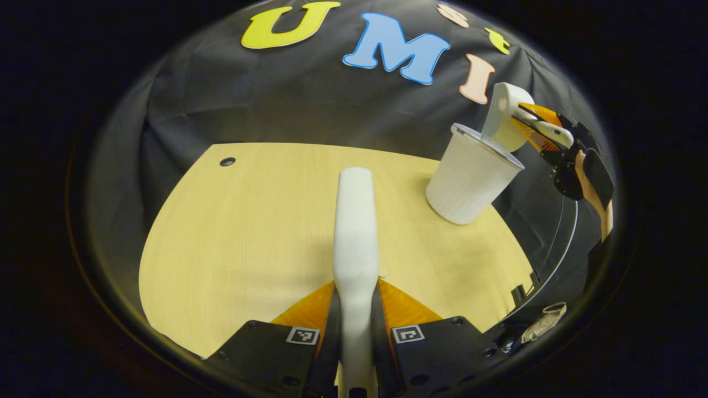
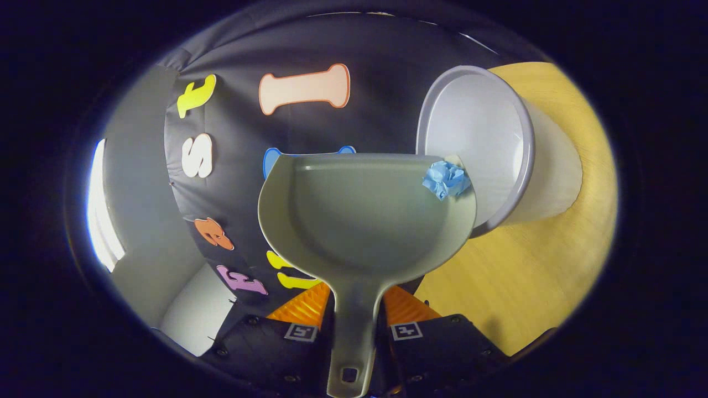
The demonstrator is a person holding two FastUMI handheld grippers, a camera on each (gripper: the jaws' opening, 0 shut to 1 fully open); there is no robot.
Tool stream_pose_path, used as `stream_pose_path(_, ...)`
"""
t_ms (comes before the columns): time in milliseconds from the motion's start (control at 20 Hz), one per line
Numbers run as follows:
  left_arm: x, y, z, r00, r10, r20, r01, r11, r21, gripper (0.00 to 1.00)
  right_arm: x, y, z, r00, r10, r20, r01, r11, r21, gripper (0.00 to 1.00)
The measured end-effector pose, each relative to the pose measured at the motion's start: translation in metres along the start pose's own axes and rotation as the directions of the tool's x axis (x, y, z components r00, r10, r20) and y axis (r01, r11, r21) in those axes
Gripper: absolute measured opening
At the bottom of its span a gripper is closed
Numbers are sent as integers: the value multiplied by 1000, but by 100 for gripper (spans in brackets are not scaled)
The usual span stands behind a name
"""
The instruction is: Pick up the small broom and dustpan from the desktop, sweep the trash into the dustpan with the broom, and then empty the trash into the garbage bin.
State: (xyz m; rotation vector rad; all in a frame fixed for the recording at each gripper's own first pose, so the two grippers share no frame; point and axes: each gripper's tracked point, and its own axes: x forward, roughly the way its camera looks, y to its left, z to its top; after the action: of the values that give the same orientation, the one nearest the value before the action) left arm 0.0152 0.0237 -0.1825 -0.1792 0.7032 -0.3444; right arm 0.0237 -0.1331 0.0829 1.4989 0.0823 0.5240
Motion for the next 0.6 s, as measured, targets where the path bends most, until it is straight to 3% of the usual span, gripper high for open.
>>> stream_pose_path(600,-7,-1,4,1000,2,0,-2,1000,25,34,-2,24,-7,984,174,18,-175,969,176,34)
